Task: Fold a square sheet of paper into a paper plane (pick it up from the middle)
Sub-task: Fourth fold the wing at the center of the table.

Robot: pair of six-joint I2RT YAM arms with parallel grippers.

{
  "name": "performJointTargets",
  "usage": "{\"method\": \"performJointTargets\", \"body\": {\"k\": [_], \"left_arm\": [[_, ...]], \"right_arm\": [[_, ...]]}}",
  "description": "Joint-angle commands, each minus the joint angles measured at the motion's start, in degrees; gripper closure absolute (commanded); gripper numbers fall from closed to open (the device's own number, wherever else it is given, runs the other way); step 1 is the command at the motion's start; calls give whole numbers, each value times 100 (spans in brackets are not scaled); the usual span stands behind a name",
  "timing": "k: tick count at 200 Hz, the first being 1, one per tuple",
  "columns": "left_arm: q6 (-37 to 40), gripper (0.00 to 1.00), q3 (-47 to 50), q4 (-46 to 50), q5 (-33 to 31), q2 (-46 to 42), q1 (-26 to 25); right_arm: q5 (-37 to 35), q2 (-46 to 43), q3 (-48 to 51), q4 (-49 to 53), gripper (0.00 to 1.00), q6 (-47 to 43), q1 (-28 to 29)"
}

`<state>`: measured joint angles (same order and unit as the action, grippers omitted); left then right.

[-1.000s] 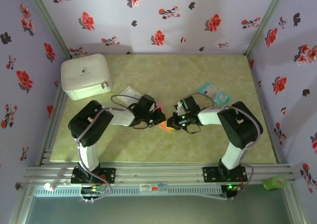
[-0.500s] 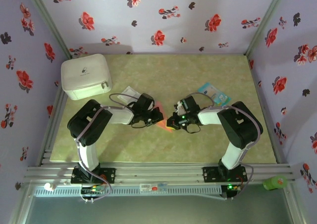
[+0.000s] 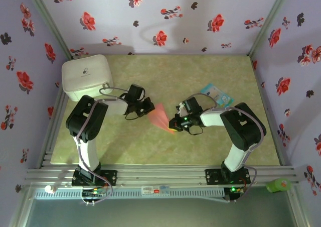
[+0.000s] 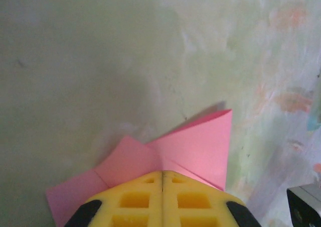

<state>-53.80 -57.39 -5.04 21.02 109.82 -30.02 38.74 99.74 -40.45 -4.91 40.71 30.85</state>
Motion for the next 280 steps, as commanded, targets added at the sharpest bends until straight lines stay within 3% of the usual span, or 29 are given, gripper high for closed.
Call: {"method": "performJointTargets", "body": {"k": [1,52,95,145,235,280], "left_arm": [[402,93,-174,503,-569,273,267],[645,90,-320,702,-481,-99,288],[808,88,-328,623,-437,-680,-232],[649,89,-175,104,146,-181,-557],[646,91,234,249,-157,124,-500],[707,91,298,268,-177,127,-496]], "right_arm": [[-459,152,168,840,100,-167,-35],[-455,151,133,816,100,-160,-35],[-446,106,38,840,100,-121,-31],[-455,64,-4,872,100,-100,-35],[-46,-411,-277,509,98,259,32],[-97,-59,-796,467,97,369,184]]}}
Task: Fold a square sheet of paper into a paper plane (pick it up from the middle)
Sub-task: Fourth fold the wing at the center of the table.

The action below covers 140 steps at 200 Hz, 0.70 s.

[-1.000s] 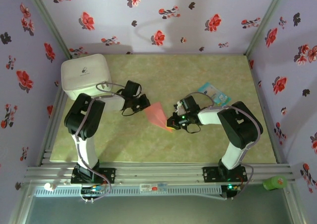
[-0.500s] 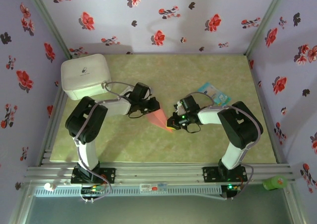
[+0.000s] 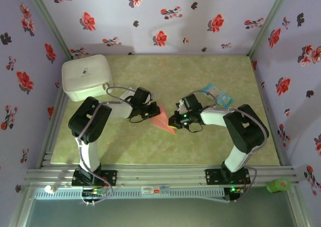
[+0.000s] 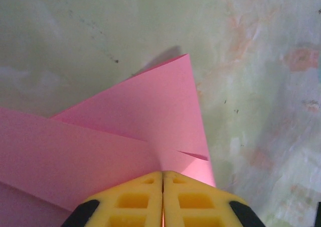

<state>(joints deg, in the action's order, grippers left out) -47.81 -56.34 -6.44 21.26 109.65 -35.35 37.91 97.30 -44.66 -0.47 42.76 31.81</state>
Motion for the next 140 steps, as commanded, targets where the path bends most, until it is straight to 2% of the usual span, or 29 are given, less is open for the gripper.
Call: {"method": "performJointTargets", "body": {"k": [1,33,60,95,140], "left_arm": [[107,91,193,407,-201,145,37],[110,91,166,406,-197,160,46],[88,91,176,392,-203,169,53],[92,92,208,397,-197,156,107],[51,92,255,324,-124,135,143]], "right_arm": [[-17,203,-384,22,97,167,92],[-73,702,-489,-23,97,201,149],[-116,709,-128,-47,96,115,150],[47,240,450,-200,95,175,71],[-104,-739,913,152,92,40,-14]]}}
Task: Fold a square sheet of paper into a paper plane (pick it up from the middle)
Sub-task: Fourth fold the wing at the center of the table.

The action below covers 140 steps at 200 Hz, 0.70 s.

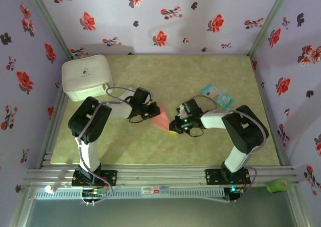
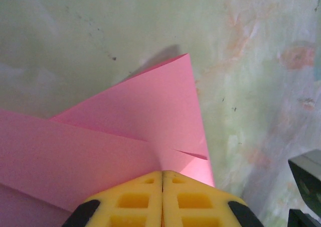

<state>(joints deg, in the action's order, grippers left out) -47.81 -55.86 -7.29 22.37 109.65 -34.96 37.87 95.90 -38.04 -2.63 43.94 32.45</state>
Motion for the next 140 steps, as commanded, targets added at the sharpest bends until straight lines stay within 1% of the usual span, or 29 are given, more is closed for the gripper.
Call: {"method": "performJointTargets", "body": {"k": [1,12,23,42,61,88,123,140], "left_arm": [[43,92,207,406,-234,136,103],[26,92,207,404,-224,110,103],[0,91,205,395,-211,86,102],[-54,92,215,360,-165,74,102],[-119,91,232,336,-112,73,97],[-195,91,351,205,-66,-8,97],[-202,91,430,184,-71,-49,101],[-196,91,456,175,-69,-60,100]], "right_arm": [[-111,-625,265,369,91,-74,-79],[-278,-951,332,421,88,-45,-122],[-508,-1225,326,545,81,-37,-150],[-701,-1519,315,547,79,92,-160],[-763,-1667,302,518,73,405,-156],[-984,-1625,337,529,70,576,-160],[-1025,-1541,472,387,70,800,-159],[-1119,-1515,483,549,71,900,-157]]}}
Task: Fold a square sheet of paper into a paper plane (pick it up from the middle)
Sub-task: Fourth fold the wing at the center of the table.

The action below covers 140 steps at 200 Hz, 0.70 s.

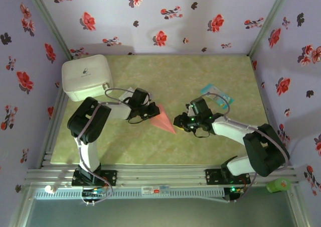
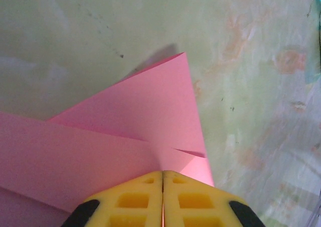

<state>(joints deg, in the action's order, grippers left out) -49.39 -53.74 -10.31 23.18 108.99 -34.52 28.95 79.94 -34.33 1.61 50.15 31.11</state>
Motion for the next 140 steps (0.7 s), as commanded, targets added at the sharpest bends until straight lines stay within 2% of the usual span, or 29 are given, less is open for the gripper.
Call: {"method": "performJointTargets", "body": {"k": [1,61,120,140], "left_arm": [[-37,91,247,477,-149,3,53],[102,90,138,718,-289,39,95],[114,90,32,839,-262,104,96],[93,90,29,833,-264,109,104]], "right_arm": [[-234,82,120,127,71,287,-21],[-91,73,376,-204,69,710,-25],[215,394,319,-459,69,812,-18],[157,406,299,-236,69,674,-18]]}}
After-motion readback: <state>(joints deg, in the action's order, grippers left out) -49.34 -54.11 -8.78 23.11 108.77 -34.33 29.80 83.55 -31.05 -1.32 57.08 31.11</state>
